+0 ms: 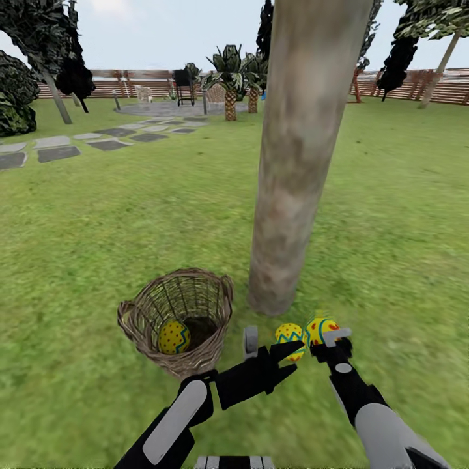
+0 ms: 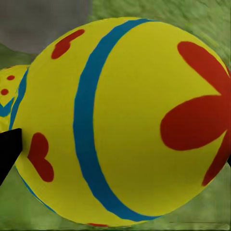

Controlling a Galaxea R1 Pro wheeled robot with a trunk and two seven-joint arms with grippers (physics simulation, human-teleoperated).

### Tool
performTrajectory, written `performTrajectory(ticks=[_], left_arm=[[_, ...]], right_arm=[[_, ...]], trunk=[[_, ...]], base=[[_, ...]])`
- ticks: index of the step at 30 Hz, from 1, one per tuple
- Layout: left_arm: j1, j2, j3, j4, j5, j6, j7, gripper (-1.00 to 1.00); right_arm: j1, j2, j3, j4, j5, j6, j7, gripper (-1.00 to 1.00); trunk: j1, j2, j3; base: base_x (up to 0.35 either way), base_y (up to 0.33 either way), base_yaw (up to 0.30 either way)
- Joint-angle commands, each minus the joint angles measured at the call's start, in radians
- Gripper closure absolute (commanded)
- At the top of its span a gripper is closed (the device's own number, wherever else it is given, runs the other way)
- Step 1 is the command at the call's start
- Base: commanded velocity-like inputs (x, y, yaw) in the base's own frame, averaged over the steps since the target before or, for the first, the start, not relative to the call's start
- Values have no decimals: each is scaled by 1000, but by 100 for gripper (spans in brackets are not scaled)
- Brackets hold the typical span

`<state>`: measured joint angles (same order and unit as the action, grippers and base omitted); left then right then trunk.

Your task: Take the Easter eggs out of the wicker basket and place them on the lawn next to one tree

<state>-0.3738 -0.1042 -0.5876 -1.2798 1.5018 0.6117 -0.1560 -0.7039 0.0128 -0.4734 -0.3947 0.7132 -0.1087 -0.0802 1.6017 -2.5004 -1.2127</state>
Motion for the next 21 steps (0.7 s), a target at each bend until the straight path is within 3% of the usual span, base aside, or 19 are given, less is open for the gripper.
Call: performTrajectory(ticks=[1,4,8,15,21], left_arm=[[0,0,0,0,3,3,-2,-100],[0,0,0,0,3,3,-1,-100],[0,0,0,10,3,3,-1,-100],[0,-2,-2,28,3,3,-2,-100],[0,0,0,28,3,2,-6,-100]], right_arm=[[-2,1,-8,16,11,-6,-13,100],[-4,-4,-8,38,14,-6,-20,100],[-26,-30,-12,48,4,-6,-22,100],[-28,-31,-12,39,8,-35,-23,100],[-28,-31,-13,33,8,-60,-23,100]], trunk=[[0,-1,-5],[2,-1,-16],[3,-2,-32],[6,-4,-59],[6,-4,-59]], base=[[0,0,0],[0,0,0],[0,0,0],[0,0,0],[8,-5,0]])
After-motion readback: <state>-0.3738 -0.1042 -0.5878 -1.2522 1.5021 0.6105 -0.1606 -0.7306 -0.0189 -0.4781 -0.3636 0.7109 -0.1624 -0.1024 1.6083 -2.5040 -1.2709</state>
